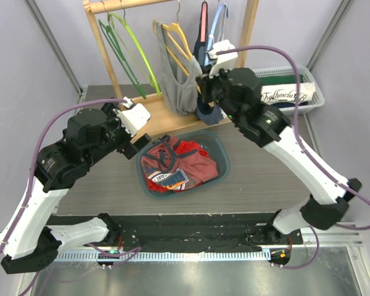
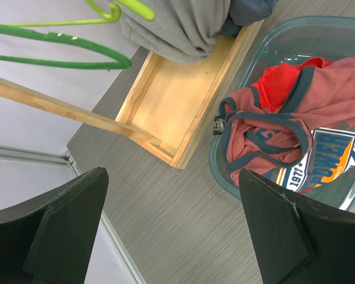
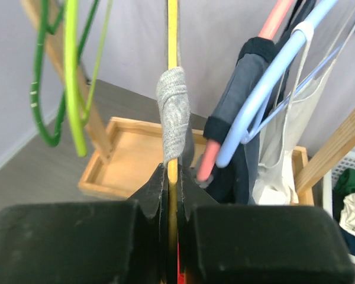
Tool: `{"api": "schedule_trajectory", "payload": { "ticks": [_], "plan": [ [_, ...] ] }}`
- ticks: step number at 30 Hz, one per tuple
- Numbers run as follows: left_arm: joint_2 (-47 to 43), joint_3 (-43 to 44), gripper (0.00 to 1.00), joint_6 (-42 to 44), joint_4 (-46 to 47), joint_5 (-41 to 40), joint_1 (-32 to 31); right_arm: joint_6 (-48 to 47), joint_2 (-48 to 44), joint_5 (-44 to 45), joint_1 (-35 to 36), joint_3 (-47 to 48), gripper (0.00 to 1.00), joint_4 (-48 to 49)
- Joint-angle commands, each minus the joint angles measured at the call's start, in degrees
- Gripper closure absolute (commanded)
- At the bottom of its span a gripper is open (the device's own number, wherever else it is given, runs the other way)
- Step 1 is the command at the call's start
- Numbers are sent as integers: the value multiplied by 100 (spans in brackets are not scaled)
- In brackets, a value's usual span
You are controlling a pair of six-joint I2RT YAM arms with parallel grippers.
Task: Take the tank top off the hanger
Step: Pick up the hanger from the clothesline.
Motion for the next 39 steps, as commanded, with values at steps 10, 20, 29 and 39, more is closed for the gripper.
{"api": "schedule_trajectory", "payload": {
  "ticks": [10,20,29,39],
  "plan": [
    [307,799,2,-127,45,363,58,273,-2517,-1808,17,-175,99,-533],
    [509,967,2,-242,19,539,128,150,-2861,-2362,17,475,99,-454],
    [527,984,2,-233,10,583,146,159,-3019,-2679,17,1012,99,-67],
    [562,958,2,-215,-7,575,155,150,-3204,-2873,17,1258,99,188]
  ]
}}
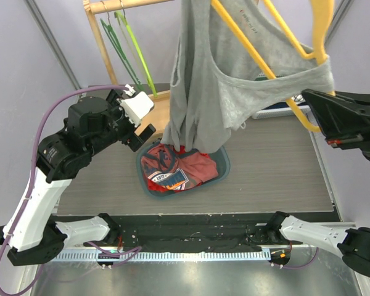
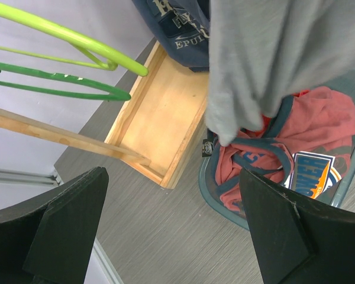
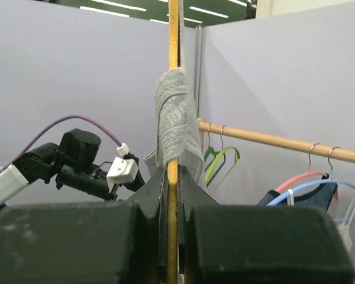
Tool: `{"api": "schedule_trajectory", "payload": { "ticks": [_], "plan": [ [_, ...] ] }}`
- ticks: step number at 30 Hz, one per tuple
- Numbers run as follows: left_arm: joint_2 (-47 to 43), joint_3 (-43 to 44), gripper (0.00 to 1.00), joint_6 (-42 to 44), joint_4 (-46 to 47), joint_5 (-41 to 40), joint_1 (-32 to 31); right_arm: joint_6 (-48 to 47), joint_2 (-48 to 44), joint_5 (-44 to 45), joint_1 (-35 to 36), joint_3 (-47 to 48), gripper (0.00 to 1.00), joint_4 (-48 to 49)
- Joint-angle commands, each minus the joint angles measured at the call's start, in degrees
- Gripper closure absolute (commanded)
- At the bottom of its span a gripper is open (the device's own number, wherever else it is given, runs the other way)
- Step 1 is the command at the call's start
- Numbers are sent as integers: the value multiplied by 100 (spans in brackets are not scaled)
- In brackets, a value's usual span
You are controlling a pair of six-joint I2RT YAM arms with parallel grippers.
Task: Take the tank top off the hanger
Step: Pick up the hanger from the clothesline.
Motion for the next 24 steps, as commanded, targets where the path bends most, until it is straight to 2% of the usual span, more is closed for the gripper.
{"api": "schedule_trajectory", "payload": {
  "ticks": [1,13,24],
  "plan": [
    [13,195,2,-56,32,67,35,-25,-93,-97,17,240,99,780],
    [136,441,2,-65,-38,278,34,-464,65,395,17,-200,99,490],
    [-57,934,0,41,-293,472,175,-886,513,861,17,63,99,455]
  ]
}}
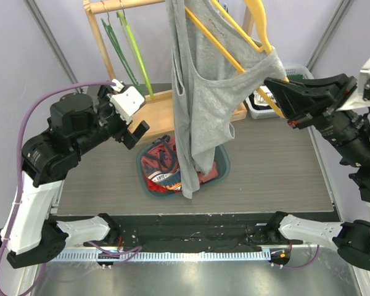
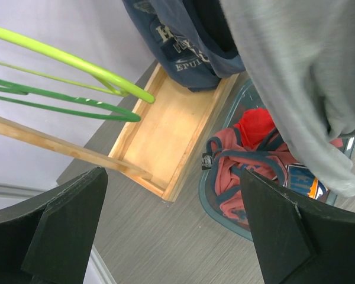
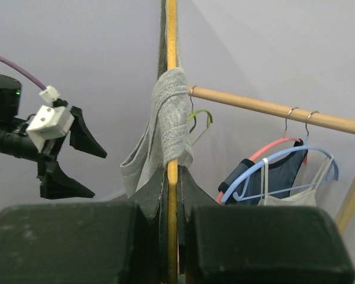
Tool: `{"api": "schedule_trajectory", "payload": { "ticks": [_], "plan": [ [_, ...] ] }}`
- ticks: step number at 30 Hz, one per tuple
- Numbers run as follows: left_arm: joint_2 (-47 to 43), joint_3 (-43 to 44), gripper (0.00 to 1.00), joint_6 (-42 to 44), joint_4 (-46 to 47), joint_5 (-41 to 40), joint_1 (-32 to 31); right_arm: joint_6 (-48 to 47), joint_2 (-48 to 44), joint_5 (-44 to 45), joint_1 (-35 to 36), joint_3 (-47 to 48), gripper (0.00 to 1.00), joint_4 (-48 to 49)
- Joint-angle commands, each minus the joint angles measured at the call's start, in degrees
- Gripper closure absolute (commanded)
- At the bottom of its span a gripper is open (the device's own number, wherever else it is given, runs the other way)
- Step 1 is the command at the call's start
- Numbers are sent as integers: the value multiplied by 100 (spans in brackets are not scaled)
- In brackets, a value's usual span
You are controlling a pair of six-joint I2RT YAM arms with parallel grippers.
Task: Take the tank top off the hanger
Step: Pick up the hanger from the clothesline.
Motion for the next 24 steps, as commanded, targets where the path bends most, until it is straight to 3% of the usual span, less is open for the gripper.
{"api": "schedule_trajectory", "payload": {
  "ticks": [1,16,24],
  "plan": [
    [-201,191,0,19,-46,129,120,-281,154,383,17,367,99,511],
    [-316,173,0,-69,-46,375,209,-588,515,1094,17,658,99,590],
    [-316,269,0,-130,-38,568,252,-677,937,1096,17,1448,99,652]
  ]
}}
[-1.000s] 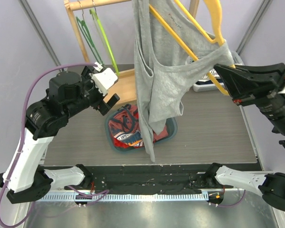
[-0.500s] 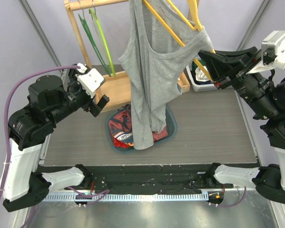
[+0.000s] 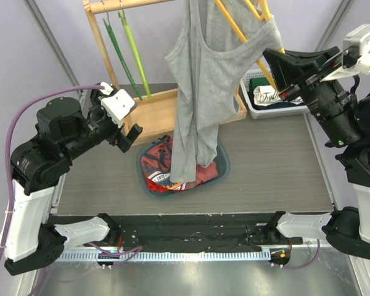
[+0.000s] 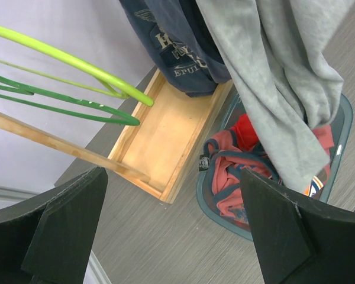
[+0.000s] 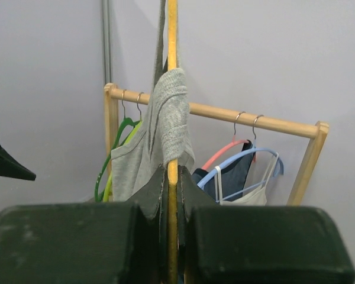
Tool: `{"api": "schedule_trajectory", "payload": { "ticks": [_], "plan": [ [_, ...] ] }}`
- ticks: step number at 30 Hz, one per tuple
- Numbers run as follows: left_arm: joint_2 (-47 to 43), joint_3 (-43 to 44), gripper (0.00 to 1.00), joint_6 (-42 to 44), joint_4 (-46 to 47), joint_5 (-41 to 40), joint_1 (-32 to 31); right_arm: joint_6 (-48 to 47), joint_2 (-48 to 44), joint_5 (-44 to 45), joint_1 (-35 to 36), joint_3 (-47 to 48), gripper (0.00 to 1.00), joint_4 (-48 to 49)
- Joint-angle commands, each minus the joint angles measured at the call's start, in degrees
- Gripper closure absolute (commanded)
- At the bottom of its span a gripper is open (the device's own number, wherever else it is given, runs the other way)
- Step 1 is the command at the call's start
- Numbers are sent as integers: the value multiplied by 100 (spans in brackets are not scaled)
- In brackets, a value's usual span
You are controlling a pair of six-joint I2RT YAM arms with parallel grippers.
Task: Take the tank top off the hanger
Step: Pick up the hanger from the clothesline.
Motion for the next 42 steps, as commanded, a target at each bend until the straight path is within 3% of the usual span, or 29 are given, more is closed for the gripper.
{"api": "schedule_trajectory", "payload": {
  "ticks": [1,10,20,28,34,42],
  "plan": [
    [-47,232,0,-122,32,306,80,-58,170,-22,17,594,99,707],
    [-196,267,0,-140,-73,649,194,223,-102,-803,17,226,99,-66],
    [-794,-163,0,520,76,1360,203,619,-954,-1857,17,-1328,99,-796],
    [-549,610,0,458,-248,1984,220,698,-1174,-2983,17,-2164,99,-1262],
    [-355,1040,0,704,-635,2450,238,540,-1078,-3572,8,-2227,99,-1621],
    [-188,751,0,1574,-1435,3232,238,136,-726,-3942,8,-2095,99,-1956]
  ]
}}
